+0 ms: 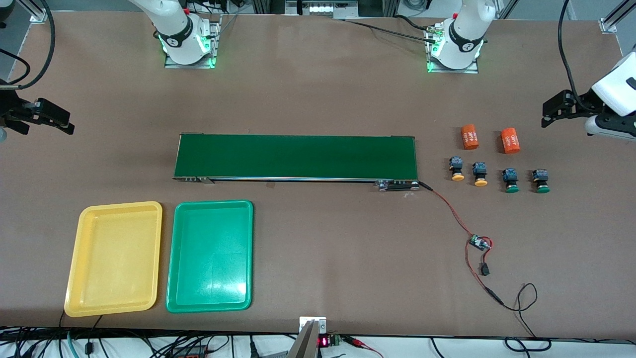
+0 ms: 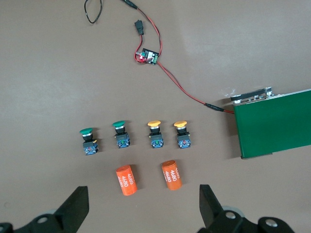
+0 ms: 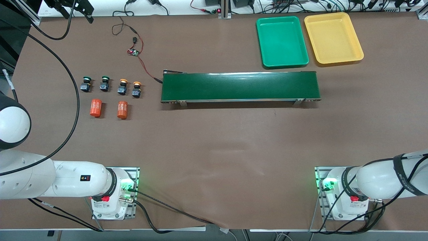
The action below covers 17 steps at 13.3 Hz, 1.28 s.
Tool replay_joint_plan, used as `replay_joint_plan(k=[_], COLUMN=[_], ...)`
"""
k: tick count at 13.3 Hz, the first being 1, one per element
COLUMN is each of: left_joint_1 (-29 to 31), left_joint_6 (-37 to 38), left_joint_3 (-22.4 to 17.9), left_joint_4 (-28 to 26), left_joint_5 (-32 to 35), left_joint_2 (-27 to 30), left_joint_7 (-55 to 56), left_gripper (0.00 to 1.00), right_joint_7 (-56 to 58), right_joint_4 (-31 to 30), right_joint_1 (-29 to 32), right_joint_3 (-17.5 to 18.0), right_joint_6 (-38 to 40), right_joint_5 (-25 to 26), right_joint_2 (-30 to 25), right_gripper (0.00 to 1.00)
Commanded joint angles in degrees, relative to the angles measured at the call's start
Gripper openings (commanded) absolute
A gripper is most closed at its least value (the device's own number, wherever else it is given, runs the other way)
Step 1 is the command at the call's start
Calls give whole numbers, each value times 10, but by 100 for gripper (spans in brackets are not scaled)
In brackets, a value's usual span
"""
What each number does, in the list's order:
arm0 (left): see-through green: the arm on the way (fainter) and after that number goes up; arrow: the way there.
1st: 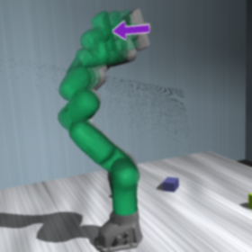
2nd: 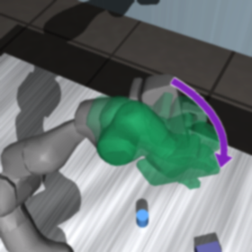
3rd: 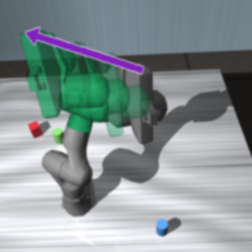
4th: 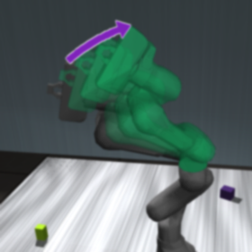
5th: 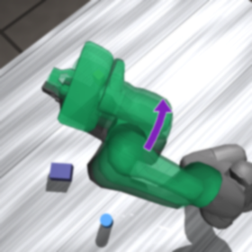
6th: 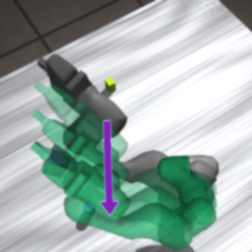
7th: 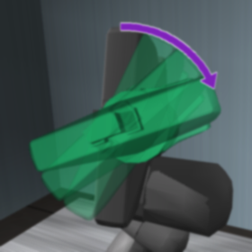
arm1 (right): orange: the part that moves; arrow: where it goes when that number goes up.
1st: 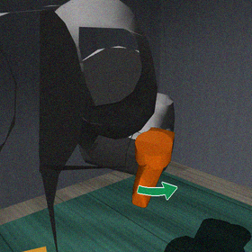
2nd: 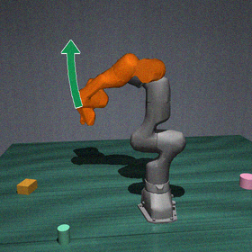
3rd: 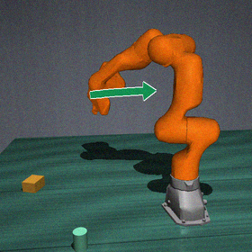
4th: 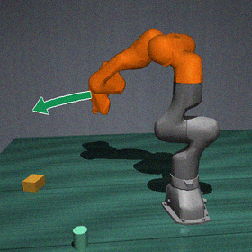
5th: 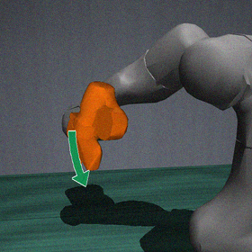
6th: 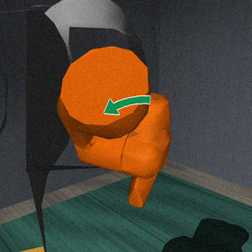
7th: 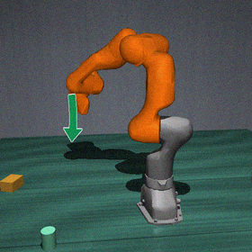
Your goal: Sort buttons by color to trays
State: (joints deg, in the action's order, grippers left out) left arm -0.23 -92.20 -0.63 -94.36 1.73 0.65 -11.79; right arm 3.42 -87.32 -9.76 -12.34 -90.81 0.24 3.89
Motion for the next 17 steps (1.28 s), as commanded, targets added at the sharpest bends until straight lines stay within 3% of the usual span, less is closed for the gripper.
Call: replay_joint_plan(k=[1, 9, 17], left_joint_1=[0, -7, 14], left_joint_6=[7, 33, 19], left_joint_3=[2, 5, 11], left_joint_4=[5, 10, -81], left_joint_5=[8, 14, 16], left_joint_2=[-2, -21, -8], left_joint_7=[-10, -5, 46], left_gripper=[100, 100, 100], right_joint_7=[-3, -2, -3], right_joint_4=[-7, -7, -7], right_joint_1=[1, 1, 1], right_joint_3=[2, 3, 3], right_joint_6=[-3, -3, -4], right_joint_5=[0, 0, 0], right_joint_2=[-11, -11, -11], right_gripper=[100, 100, 100])
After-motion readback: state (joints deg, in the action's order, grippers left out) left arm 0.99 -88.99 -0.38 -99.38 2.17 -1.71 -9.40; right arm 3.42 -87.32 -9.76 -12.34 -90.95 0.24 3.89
